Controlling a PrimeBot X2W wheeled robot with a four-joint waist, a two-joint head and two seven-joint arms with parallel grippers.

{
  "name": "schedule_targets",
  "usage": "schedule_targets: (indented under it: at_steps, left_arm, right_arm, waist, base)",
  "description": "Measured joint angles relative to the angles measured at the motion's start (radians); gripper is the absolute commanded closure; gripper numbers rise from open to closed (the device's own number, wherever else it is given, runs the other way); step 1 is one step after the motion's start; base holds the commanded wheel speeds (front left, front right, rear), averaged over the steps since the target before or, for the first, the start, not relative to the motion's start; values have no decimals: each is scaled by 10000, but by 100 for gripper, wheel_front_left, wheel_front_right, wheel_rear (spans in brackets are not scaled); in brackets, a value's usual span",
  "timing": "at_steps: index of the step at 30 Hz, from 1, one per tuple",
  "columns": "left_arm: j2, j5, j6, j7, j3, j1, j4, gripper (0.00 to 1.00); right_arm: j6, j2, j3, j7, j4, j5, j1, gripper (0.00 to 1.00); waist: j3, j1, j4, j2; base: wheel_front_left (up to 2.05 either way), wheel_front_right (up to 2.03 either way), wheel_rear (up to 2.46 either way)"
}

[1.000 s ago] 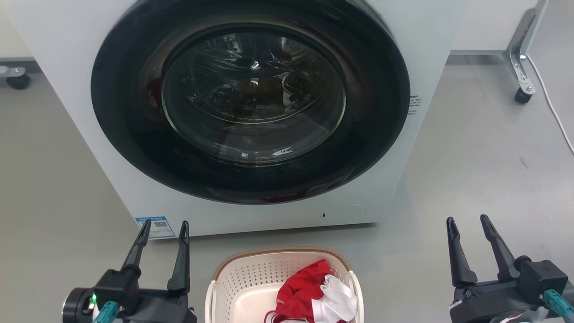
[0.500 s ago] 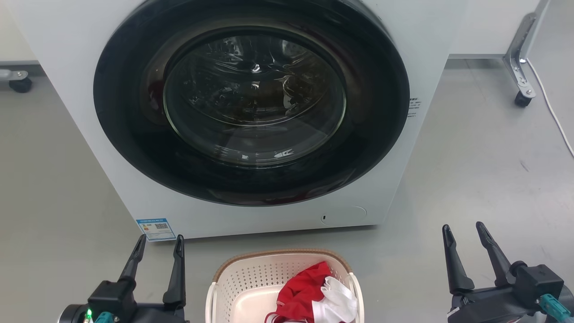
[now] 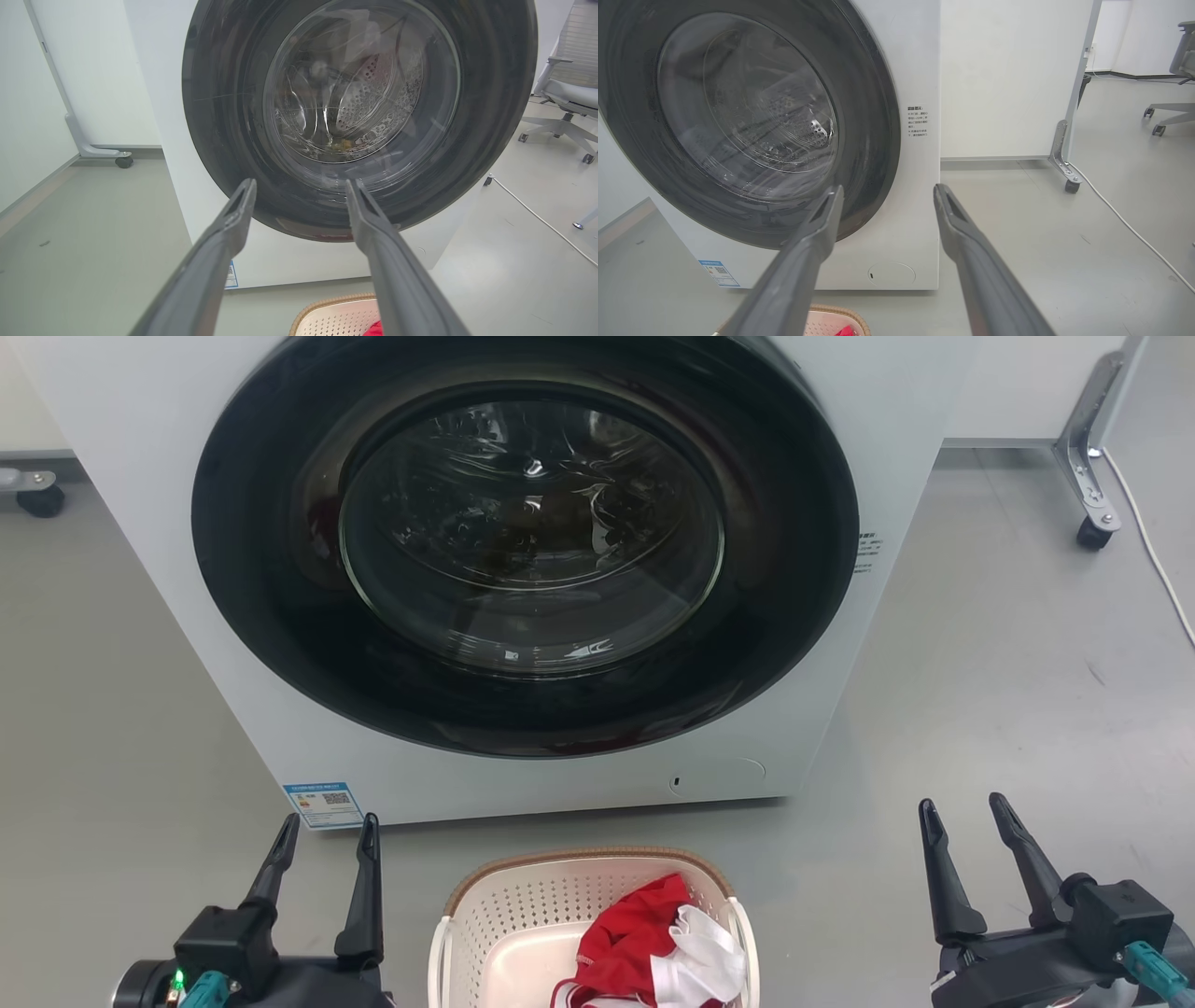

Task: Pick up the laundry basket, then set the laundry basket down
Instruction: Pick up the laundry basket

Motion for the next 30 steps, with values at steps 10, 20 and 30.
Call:
schedule_targets:
  at_steps: [10, 20, 30]
  left_arm:
    - [-23, 15, 12, 282, 79, 64, -217, 0]
    - [-125, 90, 15, 600, 65, 123, -755, 0]
    - [-360, 61, 4, 1060, -115, -831, -433, 0]
  right_arm:
    - [-2, 2, 33, 155, -136, 13, 0, 0]
    - [0, 2, 96, 385, -497, 44, -87, 0]
    - [2, -2, 128, 708, -314, 134, -847, 0]
  waist:
    - [78, 0, 14, 0]
    - [780, 0, 9, 0]
    - [2059, 1, 4, 1]
  base:
    - [0, 0, 0]
    - [0, 0, 0]
    - [0, 0, 0]
